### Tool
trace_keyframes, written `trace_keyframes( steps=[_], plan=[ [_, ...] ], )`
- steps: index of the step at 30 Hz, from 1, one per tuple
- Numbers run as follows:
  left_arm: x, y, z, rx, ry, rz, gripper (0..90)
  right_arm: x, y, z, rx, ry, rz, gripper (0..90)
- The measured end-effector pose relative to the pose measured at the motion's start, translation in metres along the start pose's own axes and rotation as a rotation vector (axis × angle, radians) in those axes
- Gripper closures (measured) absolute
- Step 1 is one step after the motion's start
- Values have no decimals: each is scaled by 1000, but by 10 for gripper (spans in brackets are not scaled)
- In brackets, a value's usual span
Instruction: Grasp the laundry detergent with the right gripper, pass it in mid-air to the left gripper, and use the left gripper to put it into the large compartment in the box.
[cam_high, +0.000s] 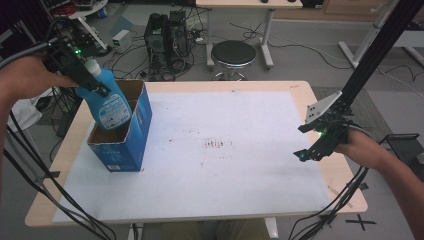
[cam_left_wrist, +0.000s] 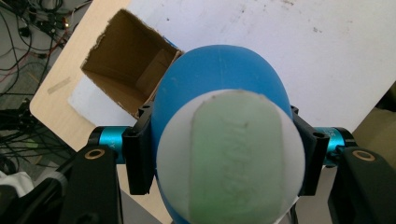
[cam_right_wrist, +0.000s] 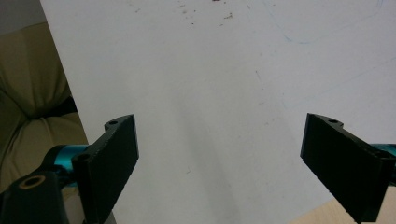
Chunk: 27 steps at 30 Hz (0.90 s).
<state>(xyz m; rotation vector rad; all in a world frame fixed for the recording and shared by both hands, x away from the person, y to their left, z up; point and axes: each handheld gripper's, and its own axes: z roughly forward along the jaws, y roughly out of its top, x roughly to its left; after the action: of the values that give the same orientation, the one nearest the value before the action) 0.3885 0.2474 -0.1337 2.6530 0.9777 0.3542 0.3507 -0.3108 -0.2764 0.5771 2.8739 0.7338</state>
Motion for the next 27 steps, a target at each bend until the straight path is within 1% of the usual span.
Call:
trace_keyframes(
  steps=[1,2,3,4,7,8,9,10,11,12,13,14,15,18,20,21,22,23,24,25,26,27],
  plan=[
    [2,-1,2,11,-1,10,379,0,0,0,6,4,-2,105],
    [2,-2,5,6,-4,0,379,0,0,1,1,6,3,105],
    [4,-3,6,13,-5,11,379,-1,0,1,2,1,-1,105],
    [5,-4,8,21,-6,10,379,-1,0,1,3,4,-2,105],
    [5,-7,17,19,-7,2,379,-1,1,2,3,5,4,105],
    [6,-8,20,31,-5,15,379,-1,1,3,7,6,4,105],
    [6,-9,24,32,-4,10,379,-1,1,4,10,7,5,105],
    [9,-9,25,81,-8,64,379,-1,1,4,10,7,5,105],
    [9,-10,29,81,-13,58,379,-2,1,5,7,4,-5,104],
    [10,-11,33,93,-18,67,379,-1,1,6,7,6,-3,105],
    [10,-12,38,84,-21,56,379,-1,1,6,1,4,2,104],
    [11,-12,40,102,-20,81,379,-1,1,6,2,4,0,105],
    [10,-14,46,85,-21,59,379,-1,1,6,3,3,0,105],
    [12,-16,56,109,-25,84,379,-1,0,5,-3,-1,5,105],
    [12,-18,66,105,-35,72,379,-1,-1,4,-9,-4,7,105],
    [13,-19,70,125,-39,93,379,-1,-2,4,-12,-5,11,104],
    [11,-21,76,114,-42,71,379,-1,-2,3,-11,-6,15,105],
    [12,-22,82,117,-42,79,379,-1,-3,3,-11,-12,16,104],
    [13,-22,85,141,-45,104,379,0,-3,4,-11,-8,19,105],
    [12,-23,91,122,-47,80,379,0,-3,4,-11,-8,19,105],
    [13,-24,93,141,-50,104,379,0,-3,4,-10,-8,14,105],
    [12,-25,98,127,-52,90,379,0,-4,4,-10,-5,19,105]
  ],
)
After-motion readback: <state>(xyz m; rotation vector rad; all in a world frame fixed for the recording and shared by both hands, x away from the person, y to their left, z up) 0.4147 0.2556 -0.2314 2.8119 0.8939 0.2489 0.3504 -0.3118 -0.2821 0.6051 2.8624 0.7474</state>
